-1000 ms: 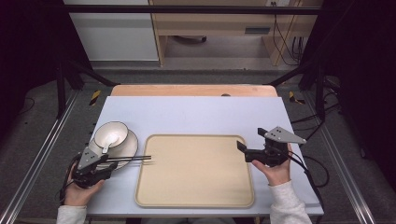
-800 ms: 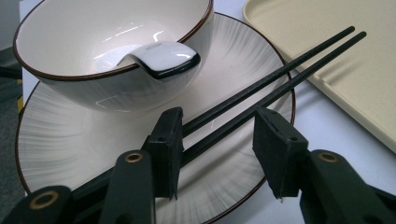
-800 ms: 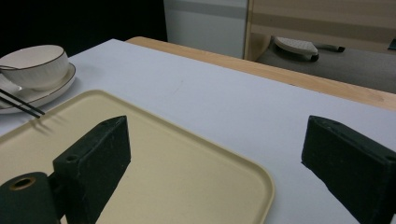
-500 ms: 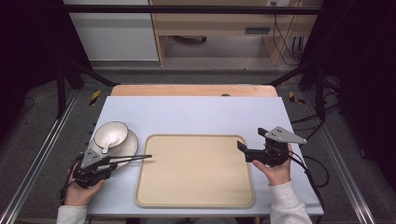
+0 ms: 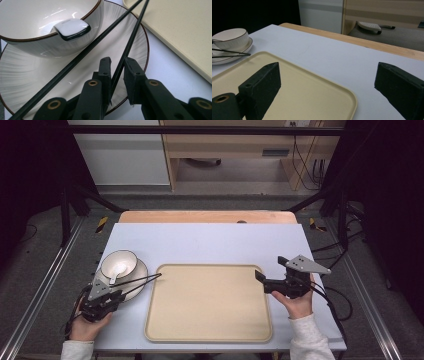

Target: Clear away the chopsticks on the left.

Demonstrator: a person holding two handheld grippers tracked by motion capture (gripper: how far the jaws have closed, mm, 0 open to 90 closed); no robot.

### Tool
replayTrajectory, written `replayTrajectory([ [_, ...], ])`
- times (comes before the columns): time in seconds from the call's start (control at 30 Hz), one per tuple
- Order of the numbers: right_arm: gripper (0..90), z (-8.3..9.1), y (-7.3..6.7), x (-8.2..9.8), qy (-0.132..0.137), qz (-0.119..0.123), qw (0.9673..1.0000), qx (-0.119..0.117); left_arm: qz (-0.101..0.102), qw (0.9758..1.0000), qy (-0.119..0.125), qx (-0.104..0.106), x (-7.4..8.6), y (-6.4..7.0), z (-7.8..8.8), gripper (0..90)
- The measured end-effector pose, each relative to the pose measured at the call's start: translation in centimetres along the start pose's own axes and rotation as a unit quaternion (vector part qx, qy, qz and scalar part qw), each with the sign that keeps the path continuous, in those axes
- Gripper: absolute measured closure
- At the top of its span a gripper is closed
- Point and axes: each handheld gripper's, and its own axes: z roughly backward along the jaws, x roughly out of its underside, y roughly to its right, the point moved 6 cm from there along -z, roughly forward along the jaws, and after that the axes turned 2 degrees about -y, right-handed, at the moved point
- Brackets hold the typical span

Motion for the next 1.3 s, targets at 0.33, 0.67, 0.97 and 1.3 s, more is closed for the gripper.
replayTrajectory([
  [0.33,6.6,-0.2,0.0,0.1,-0.003,0.002,1.0,0.0,0.01,1.0,0.0,0.001,-0.3,0.4,-0.2,83.1],
  [0.67,6.4,0.0,0.0,0.0,-0.002,0.0,1.0,-0.001,0.032,0.9995,0.002,0.006,-0.5,0.5,-0.4,84.8],
  [0.97,6.2,0.0,0.0,0.0,-0.003,-0.001,1.0,-0.002,0.046,0.9989,-0.001,0.008,-0.8,0.6,-0.9,81.2],
  [1.3,6.1,0.1,0.1,0.0,-0.003,-0.001,1.0,-0.002,0.056,0.9983,0.004,0.013,-1.0,0.8,-0.8,85.2],
])
